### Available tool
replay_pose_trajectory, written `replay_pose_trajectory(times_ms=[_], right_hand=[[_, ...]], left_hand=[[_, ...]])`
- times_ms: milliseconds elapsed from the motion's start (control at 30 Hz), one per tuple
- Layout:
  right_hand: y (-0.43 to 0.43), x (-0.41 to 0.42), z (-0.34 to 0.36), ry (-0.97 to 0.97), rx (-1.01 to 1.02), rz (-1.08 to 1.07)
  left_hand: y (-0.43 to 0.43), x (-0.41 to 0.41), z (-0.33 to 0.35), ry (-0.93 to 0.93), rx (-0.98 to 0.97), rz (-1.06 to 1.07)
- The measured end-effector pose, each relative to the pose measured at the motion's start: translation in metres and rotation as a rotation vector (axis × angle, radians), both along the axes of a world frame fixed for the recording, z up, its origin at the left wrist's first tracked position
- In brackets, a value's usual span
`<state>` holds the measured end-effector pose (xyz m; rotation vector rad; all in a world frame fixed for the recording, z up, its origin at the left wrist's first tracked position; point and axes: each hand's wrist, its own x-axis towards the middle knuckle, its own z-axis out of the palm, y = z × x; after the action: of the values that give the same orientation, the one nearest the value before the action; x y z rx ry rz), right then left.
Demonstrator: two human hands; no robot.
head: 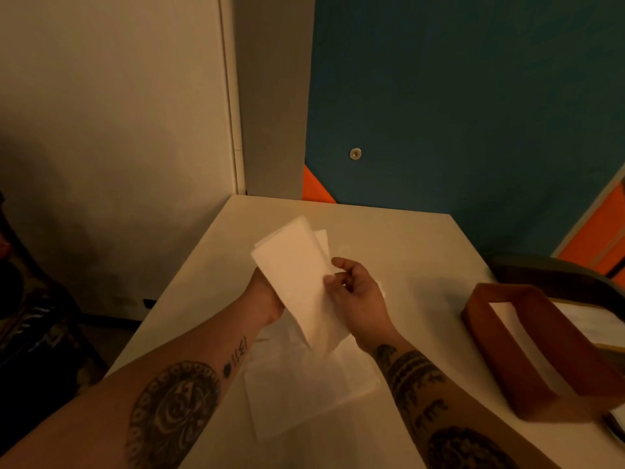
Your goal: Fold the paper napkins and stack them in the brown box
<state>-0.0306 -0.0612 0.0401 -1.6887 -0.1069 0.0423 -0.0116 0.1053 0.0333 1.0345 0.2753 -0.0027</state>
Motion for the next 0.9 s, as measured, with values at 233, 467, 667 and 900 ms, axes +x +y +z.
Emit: replay_pose_trajectory(times_ms=[233, 467, 667, 900], right_hand=[[-0.004, -0.002, 0.002, 0.155, 0.153, -0.121], [0.000, -0.007, -0.008, 0.119, -0.013, -0.172], [0.020, -0.023, -0.012, 0.135, -0.050, -0.011], [0.035, -0.034, -0.014, 0.214, 0.062, 0.000]], left_hand=[[0.003, 0.001, 0.006, 0.062, 0.007, -0.053], [0.008, -0.008, -0.005, 0.101, 0.009, -0.110], [0.013, -0.020, -0.005, 0.073, -0.056, -0.167], [0.034, -0.038, -0.007, 0.118, -0.120, -0.206]])
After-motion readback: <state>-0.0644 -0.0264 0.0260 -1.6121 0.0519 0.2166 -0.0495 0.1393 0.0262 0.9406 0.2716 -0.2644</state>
